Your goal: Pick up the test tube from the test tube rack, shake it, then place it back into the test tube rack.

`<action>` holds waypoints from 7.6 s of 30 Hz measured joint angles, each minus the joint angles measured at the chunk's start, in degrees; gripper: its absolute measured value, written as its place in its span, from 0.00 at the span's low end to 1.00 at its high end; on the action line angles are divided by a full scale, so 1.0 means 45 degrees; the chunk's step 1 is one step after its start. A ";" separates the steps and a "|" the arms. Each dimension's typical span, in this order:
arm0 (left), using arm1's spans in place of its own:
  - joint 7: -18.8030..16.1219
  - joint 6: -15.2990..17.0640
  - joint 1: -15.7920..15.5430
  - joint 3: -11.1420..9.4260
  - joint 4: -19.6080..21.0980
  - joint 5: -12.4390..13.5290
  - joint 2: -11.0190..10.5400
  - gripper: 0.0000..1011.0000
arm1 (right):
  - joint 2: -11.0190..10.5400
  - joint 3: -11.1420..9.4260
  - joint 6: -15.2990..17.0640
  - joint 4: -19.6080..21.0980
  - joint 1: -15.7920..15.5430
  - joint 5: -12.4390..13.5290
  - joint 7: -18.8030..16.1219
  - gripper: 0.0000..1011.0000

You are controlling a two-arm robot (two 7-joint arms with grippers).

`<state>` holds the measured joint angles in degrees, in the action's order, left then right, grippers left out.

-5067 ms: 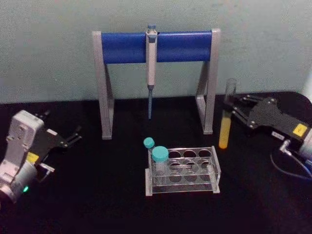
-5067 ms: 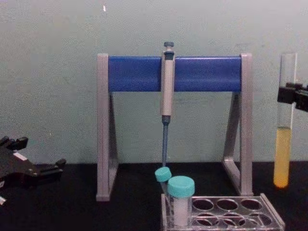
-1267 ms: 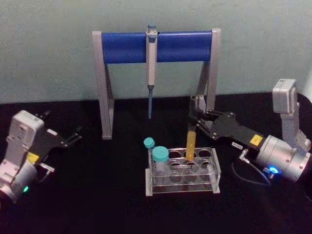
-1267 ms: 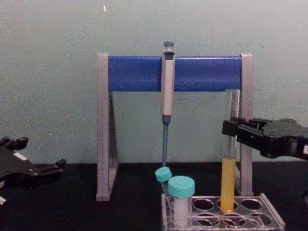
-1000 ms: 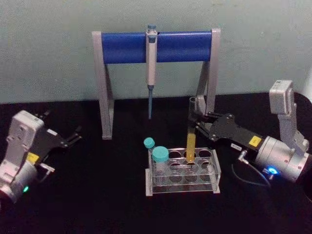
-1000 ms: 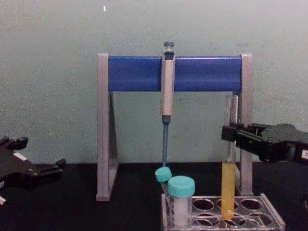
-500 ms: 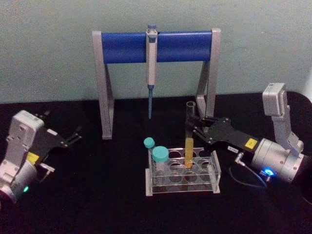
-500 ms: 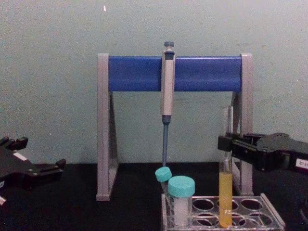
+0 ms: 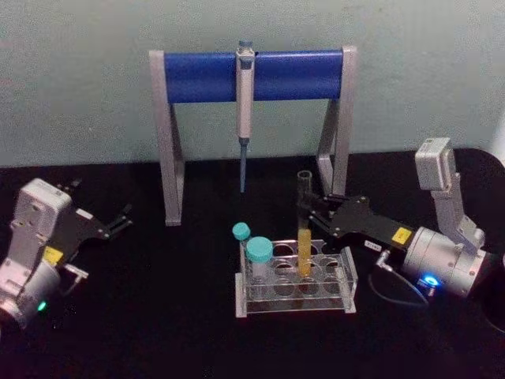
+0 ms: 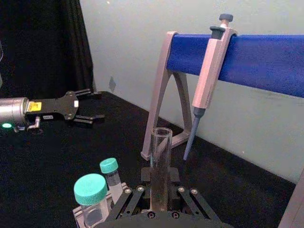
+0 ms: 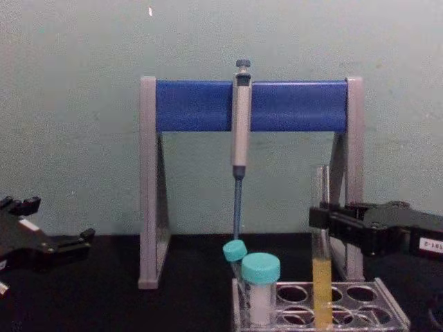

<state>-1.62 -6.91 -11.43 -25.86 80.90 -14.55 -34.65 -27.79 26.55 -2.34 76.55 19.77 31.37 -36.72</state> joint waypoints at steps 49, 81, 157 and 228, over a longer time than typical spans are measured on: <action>0.0000 0.0000 0.0000 0.0000 -0.0001 0.0000 0.0000 0.99 | -0.0059 0.0164 0.0417 0.0017 0.0065 -0.0136 0.0128 0.32; 0.0000 0.0000 0.0000 -0.0001 -0.0001 0.0000 0.0000 0.99 | -0.0110 0.0100 0.0196 0.0189 -0.0021 -0.0083 0.0024 0.99; 0.0000 0.0000 0.0000 0.0000 0.0000 0.0000 0.0000 0.99 | 0.0098 -0.2522 0.2154 0.1764 -0.2481 -0.1031 0.5270 0.99; 0.0000 0.0000 0.0001 0.0000 -0.0001 0.0000 0.0000 0.99 | 0.0099 -0.2522 0.2156 0.1764 -0.2481 -0.1031 0.5270 0.99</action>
